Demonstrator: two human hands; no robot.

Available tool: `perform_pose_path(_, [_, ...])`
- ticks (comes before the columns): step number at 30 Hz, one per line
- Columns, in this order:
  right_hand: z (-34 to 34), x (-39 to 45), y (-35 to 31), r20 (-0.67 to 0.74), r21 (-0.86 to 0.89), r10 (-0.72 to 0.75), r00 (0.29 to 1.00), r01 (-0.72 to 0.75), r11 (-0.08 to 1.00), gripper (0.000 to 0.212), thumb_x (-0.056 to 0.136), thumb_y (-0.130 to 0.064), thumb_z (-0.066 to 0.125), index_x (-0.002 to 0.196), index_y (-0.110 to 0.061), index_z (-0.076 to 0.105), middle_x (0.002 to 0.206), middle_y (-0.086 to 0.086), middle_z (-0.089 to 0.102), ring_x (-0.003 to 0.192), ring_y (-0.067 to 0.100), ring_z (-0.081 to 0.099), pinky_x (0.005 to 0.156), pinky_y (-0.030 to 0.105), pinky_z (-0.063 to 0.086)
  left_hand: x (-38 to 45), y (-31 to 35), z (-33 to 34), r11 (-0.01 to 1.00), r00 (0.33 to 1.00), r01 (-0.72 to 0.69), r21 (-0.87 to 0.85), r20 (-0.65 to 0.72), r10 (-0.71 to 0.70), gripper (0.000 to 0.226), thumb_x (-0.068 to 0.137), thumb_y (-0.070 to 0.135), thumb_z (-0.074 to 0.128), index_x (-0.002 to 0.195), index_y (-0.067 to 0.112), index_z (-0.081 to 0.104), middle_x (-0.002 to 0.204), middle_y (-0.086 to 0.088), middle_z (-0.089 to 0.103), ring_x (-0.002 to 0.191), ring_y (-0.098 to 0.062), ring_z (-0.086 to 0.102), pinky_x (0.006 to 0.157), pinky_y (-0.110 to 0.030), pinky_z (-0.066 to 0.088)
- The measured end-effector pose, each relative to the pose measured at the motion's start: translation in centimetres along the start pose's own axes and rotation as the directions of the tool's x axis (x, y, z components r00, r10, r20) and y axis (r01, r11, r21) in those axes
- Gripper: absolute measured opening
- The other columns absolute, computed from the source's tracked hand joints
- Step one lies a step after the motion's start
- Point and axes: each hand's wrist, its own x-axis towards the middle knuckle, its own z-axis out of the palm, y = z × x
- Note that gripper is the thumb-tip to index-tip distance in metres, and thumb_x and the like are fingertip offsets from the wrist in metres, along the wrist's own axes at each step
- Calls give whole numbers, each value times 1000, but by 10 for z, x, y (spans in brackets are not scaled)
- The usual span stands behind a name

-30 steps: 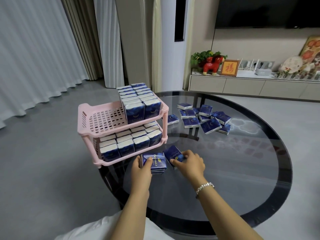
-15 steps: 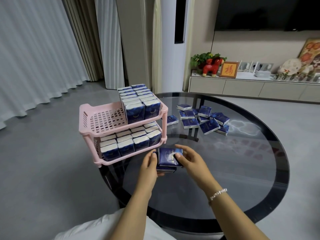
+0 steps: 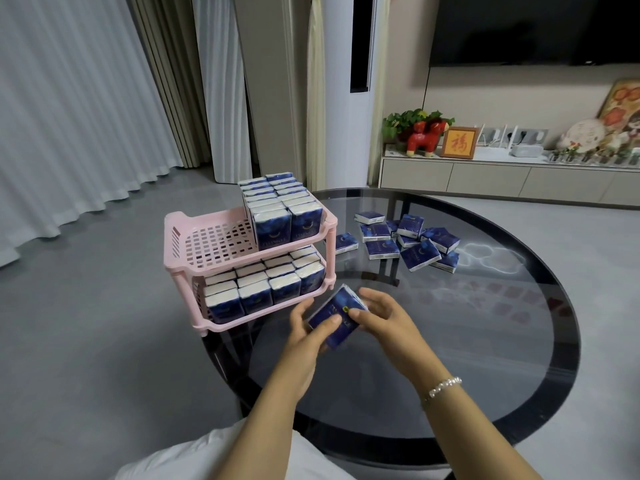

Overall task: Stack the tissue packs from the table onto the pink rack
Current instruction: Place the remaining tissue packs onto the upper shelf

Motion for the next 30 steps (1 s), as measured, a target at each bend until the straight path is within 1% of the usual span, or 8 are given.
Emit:
perform_pose_path(3, [-17, -1, -11, 139, -172, -52, 989, 76, 982, 52, 75, 2, 73, 120, -15, 52, 116, 1, 62, 104, 10, 62, 89, 25, 52, 2, 0, -15, 891, 988, -20, 454, 146, -52, 64, 79, 22, 75, 133, 34, 43, 131, 8, 54, 115, -6, 54, 91, -22, 44])
perform_pose_path(6, [-26, -1, -19, 268, -431, -42, 963, 159, 888, 58, 72, 0, 75, 121, -21, 52, 119, -4, 59, 110, 6, 59, 97, 26, 48, 2, 2, -19, 746, 985, -59, 664, 161, -64, 80, 75, 28, 78, 142, 34, 34, 138, 17, 38, 127, -4, 39, 100, -22, 35])
perform_pose_path(9, [-28, -2, -18, 297, -610, -16, 955, 203, 766, 62, 71, -10, 77, 124, -31, 52, 123, -12, 55, 113, 1, 54, 98, 21, 45, 3, 0, -20, 683, 977, -108, 723, 204, -62, 93, 73, 30, 80, 147, 34, 23, 148, 17, 23, 136, -6, 29, 111, -28, 31])
perform_pose_path(14, [-34, -7, -14, 309, -565, 72, 948, 122, 816, 81, 71, -13, 80, 136, -36, 38, 132, -14, 51, 120, 4, 51, 101, 26, 45, -1, -2, -15, 645, 983, -117, 755, 182, -35, 91, 72, 27, 81, 144, 41, 27, 139, 8, 33, 130, -10, 36, 101, -23, 33])
perform_pose_path(19, [-37, -12, -12, 304, -634, 60, 951, 155, 758, 82, 71, -21, 80, 137, -38, 35, 125, -17, 55, 110, -1, 55, 79, 9, 44, -2, -3, -11, 606, 984, -127, 785, 178, -23, 87, 72, 29, 81, 143, 36, 32, 129, 13, 38, 121, -6, 39, 94, -20, 32])
perform_pose_path(23, [-36, -7, -22, 329, -651, 91, 940, 156, 742, 75, 74, -18, 78, 136, -34, 39, 123, -14, 58, 102, 3, 59, 90, 21, 48, 2, -2, -11, 593, 986, -119, 797, 166, -26, 87, 66, 40, 82, 141, 40, 36, 134, 9, 45, 126, -12, 42, 98, -25, 37])
perform_pose_path(26, [-28, -2, -37, 372, -637, 84, 924, 188, 748, 71, 77, -18, 75, 137, -34, 40, 123, -12, 60, 102, 3, 61, 96, 31, 48, -1, 10, -16, 601, 984, -150, 785, 180, 11, 81, 63, 48, 80, 135, 44, 44, 132, 16, 53, 127, -9, 43, 105, -33, 40])
perform_pose_path(30, [-6, 3, -66, 433, -553, 22, 901, 246, 796, 74, 78, -20, 75, 142, -28, 38, 129, -9, 59, 111, 5, 60, 101, 34, 46, -11, 51, -26, 609, 970, -241, 756, 199, 137, 73, 63, 52, 79, 130, 40, 51, 123, 25, 58, 118, -1, 52, 98, -22, 42])
